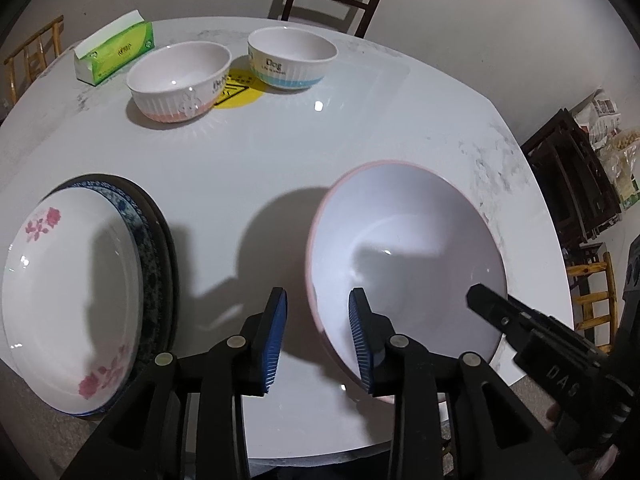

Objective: Organize plates and bowls
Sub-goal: 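Carry the pink-rimmed bowl with the left tool and set it beside the plates, then open the left tool and move it toward the small white bowls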

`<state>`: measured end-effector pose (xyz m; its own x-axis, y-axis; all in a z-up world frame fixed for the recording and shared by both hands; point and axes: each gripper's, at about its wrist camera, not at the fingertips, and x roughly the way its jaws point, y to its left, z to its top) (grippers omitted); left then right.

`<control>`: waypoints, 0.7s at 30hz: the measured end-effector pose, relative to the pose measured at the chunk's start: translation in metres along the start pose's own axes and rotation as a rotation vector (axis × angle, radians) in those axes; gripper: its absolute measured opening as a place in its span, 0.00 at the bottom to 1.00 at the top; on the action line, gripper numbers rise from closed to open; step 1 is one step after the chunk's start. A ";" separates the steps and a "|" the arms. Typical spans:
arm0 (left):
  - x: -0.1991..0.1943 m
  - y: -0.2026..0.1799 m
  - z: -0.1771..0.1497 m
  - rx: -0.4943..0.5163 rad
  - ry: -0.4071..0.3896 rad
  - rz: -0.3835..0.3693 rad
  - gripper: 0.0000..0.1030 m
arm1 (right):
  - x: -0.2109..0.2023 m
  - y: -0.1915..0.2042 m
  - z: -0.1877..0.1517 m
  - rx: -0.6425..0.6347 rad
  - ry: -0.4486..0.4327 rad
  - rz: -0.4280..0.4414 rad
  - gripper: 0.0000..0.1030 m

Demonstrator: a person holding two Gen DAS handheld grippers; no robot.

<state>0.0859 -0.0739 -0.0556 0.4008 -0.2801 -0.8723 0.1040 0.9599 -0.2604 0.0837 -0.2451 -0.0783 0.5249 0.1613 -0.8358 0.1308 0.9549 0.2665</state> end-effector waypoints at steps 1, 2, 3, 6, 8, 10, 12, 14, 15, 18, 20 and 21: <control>-0.002 0.001 0.001 -0.001 -0.003 0.000 0.29 | -0.003 0.000 0.002 -0.003 -0.012 -0.008 0.29; -0.003 0.002 0.001 -0.001 -0.006 -0.001 0.29 | -0.005 0.000 0.003 -0.006 -0.020 -0.013 0.29; -0.005 0.004 0.002 -0.002 -0.009 -0.001 0.30 | -0.008 0.001 0.005 -0.009 -0.029 -0.019 0.29; -0.010 0.009 0.004 -0.004 -0.020 0.005 0.34 | -0.014 0.005 0.009 -0.028 -0.048 -0.027 0.29; -0.015 0.013 0.005 -0.009 -0.031 0.011 0.36 | -0.017 0.010 0.012 -0.041 -0.057 -0.022 0.29; -0.020 0.017 0.006 -0.008 -0.042 0.014 0.36 | -0.019 0.017 0.014 -0.054 -0.062 -0.018 0.29; -0.024 0.021 0.007 -0.009 -0.049 0.020 0.37 | -0.022 0.025 0.016 -0.076 -0.064 -0.014 0.29; -0.029 0.026 0.009 -0.014 -0.057 0.027 0.37 | -0.023 0.035 0.018 -0.099 -0.066 -0.007 0.29; -0.032 0.029 0.010 -0.017 -0.061 0.029 0.37 | -0.023 0.039 0.019 -0.108 -0.067 -0.003 0.29; -0.038 0.038 0.011 -0.031 -0.070 0.037 0.38 | -0.024 0.052 0.021 -0.138 -0.069 0.011 0.29; -0.041 0.043 0.012 -0.036 -0.073 0.047 0.38 | -0.023 0.061 0.023 -0.155 -0.068 0.020 0.29; -0.044 0.047 0.012 -0.039 -0.076 0.054 0.38 | -0.022 0.067 0.024 -0.168 -0.066 0.027 0.29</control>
<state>0.0843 -0.0167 -0.0246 0.4732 -0.2242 -0.8519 0.0450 0.9719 -0.2308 0.1010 -0.1910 -0.0302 0.5807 0.1762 -0.7949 -0.0233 0.9795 0.2001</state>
